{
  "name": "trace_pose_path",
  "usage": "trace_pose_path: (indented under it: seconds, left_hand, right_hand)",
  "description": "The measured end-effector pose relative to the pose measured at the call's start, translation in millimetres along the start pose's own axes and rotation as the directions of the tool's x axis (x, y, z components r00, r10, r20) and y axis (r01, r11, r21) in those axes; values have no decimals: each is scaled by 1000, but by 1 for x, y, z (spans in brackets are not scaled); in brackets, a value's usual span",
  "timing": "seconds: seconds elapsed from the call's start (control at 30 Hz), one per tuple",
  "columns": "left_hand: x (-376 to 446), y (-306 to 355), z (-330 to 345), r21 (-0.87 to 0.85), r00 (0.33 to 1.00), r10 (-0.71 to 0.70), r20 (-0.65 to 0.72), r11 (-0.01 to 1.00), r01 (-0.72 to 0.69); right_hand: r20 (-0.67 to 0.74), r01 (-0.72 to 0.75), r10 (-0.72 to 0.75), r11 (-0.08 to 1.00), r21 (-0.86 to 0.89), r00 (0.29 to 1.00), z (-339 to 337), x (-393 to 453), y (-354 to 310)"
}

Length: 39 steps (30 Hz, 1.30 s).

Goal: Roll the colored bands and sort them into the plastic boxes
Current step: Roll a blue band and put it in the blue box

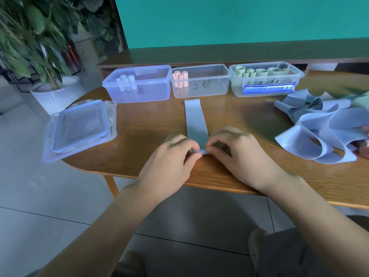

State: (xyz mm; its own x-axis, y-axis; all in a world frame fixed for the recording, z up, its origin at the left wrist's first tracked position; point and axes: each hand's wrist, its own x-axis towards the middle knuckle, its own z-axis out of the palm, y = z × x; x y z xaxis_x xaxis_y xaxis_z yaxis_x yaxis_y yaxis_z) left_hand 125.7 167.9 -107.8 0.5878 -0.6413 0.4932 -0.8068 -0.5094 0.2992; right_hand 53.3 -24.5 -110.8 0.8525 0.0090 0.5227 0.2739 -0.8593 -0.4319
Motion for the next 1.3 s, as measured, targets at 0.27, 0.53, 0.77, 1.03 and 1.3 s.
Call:
trace_pose_path:
  seconds: [0.27, 0.53, 0.77, 1.03, 1.3]
  left_hand:
    - [5, -2, 5, 65, 998, 15, -55, 998, -11]
    - [13, -9, 5, -64, 997, 33, -66, 997, -38]
    - [20, -13, 7, -91, 1000, 4, -17, 996, -6]
    - [27, -14, 13, -9, 999, 2, -52, 1000, -3]
    - [27, -16, 11, -20, 996, 5, -90, 1000, -7]
  right_hand:
    - [49, 20, -19, 1000, -21, 999, 1, 1, 6]
    - [100, -21, 28, 997, -75, 995, 3, 6, 12]
    - [69, -20, 30, 991, -133, 997, 5, 7, 10]
    - [66, 68, -60, 990, -123, 996, 1, 9, 14]
    - [163, -19, 40, 991, -132, 986, 0, 17, 20]
